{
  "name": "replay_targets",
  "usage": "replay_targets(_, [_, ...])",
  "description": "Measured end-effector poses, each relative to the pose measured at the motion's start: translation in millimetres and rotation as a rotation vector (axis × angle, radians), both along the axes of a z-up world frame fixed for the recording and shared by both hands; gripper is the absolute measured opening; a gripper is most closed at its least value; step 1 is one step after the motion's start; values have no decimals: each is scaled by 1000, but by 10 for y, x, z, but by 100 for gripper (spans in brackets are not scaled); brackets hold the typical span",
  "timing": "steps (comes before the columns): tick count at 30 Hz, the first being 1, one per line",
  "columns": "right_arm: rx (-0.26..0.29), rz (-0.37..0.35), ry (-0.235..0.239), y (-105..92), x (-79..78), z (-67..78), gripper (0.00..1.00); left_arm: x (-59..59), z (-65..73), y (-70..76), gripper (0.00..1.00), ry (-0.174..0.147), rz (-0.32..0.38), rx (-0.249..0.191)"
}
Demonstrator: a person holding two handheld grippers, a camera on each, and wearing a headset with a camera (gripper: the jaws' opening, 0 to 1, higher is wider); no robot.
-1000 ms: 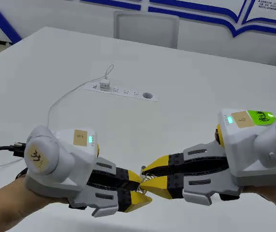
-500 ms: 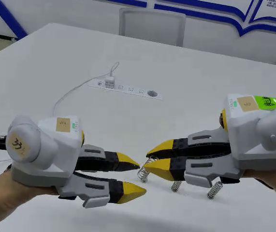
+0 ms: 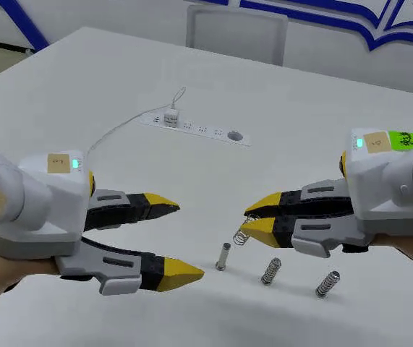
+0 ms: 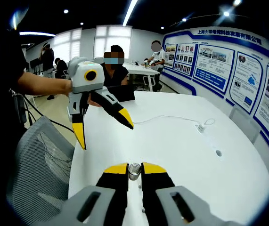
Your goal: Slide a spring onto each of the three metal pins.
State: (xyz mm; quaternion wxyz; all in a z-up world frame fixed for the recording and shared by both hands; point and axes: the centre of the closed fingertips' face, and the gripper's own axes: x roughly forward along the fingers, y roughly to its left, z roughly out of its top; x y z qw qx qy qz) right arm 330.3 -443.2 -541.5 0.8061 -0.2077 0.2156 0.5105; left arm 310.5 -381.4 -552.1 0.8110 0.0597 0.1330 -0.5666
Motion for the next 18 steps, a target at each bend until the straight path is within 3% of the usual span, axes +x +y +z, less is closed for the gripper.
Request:
replay_targets(4, [-3,-30,3,-22,88,-47,10,120,-2,87,82,14,79,-11])
replay_targets(7, [-12,-51,-4,-30,180,-89,10,157,-9,99,95,28,98,-26])
replay_targets(9, [20,-79,15,-17,238,-96,10,170,-33,110,100,26,107,-14])
replay_targets(18, [-3,-104,52,0,371,-307,10,230,-125,211,100,40,135,25])
